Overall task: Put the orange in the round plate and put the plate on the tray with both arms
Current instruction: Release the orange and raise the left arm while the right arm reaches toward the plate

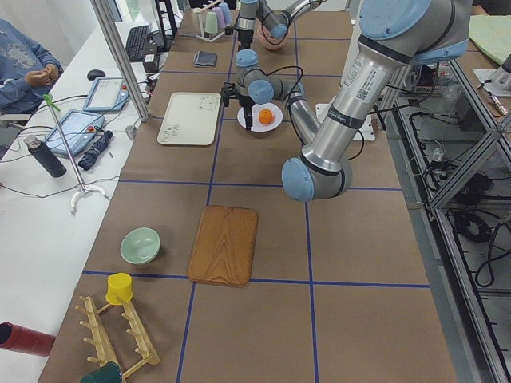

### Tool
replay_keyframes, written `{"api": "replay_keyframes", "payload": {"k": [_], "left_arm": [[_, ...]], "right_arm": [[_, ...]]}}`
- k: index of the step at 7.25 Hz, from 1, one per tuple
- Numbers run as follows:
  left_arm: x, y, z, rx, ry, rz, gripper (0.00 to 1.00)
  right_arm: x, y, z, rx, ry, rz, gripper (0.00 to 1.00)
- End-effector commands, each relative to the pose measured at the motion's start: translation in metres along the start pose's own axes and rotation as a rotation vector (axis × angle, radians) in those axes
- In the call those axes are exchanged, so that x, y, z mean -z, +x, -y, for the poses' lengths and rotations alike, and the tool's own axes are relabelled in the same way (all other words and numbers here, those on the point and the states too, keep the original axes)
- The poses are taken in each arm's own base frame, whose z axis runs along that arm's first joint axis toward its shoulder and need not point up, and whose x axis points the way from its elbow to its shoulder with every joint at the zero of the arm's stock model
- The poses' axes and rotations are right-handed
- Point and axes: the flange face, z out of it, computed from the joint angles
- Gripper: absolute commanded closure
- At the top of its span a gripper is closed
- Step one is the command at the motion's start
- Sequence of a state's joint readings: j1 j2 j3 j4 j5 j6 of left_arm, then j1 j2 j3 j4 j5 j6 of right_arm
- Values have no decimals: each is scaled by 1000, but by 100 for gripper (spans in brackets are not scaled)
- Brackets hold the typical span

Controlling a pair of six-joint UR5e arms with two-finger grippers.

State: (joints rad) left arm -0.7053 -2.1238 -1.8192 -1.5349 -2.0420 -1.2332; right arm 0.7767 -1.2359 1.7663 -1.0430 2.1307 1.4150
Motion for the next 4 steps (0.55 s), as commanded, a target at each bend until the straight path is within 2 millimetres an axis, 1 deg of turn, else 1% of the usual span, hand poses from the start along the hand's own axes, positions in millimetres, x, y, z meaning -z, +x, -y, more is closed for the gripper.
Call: {"api": "replay_keyframes", "payload": {"k": [1, 2, 3, 4], "left_arm": [[33, -71, 44, -53, -2, -4, 2], [37, -94, 55, -87, 8, 10, 2], [41, -115, 65, -95, 18, 26, 2], [45, -123, 71, -108, 27, 31, 2]], "right_arm": [[-41, -30, -43, -30, 9, 10, 0], [-52, -65, -47, -99, 4, 44, 0], [-62, -81, -55, -123, -2, 76, 0], [-81, -68, -57, -148, -5, 149, 0]]}}
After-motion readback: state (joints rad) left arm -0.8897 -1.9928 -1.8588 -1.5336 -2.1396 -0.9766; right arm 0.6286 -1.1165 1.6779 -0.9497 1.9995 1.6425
